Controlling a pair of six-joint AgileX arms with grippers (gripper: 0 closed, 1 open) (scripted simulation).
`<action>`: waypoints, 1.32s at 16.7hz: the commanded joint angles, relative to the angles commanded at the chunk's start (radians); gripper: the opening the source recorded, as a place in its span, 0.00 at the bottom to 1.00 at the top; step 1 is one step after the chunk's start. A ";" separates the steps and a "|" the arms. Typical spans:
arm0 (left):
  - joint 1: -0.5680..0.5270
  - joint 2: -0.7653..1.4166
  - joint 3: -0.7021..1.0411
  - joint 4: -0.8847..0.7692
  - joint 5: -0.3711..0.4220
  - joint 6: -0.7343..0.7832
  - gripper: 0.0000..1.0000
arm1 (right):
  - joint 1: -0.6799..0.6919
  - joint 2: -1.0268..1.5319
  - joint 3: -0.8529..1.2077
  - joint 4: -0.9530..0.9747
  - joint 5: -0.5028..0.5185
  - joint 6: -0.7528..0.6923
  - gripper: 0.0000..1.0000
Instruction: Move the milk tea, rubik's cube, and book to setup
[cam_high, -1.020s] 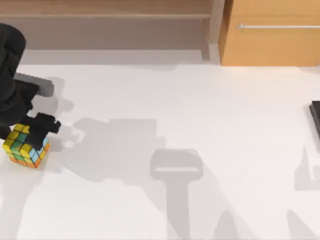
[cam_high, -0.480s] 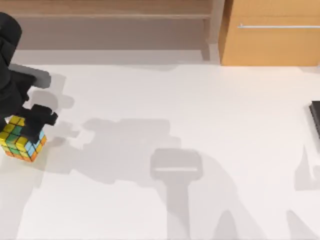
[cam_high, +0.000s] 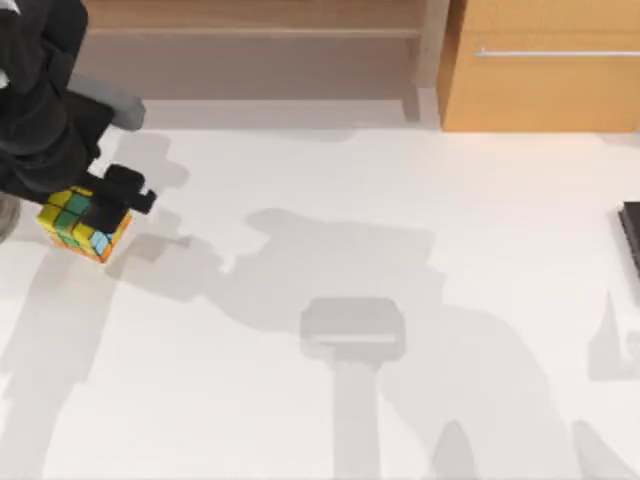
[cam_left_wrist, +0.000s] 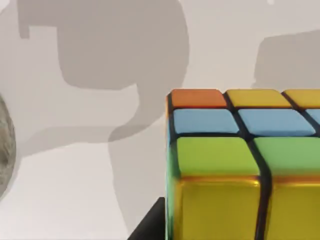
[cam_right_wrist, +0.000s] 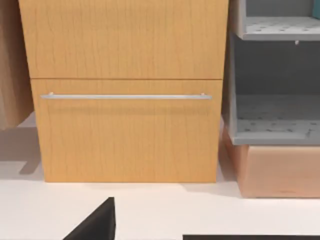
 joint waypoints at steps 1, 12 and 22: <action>-0.035 -0.006 0.020 0.058 -0.017 -0.001 0.00 | 0.000 0.000 0.000 0.000 0.000 0.000 1.00; -0.444 -0.090 0.255 0.749 -0.374 -0.145 0.00 | 0.000 0.000 0.000 0.000 0.000 0.000 1.00; -0.479 -0.067 0.332 0.964 -0.562 -0.253 0.00 | 0.000 0.000 0.000 0.000 0.000 0.000 1.00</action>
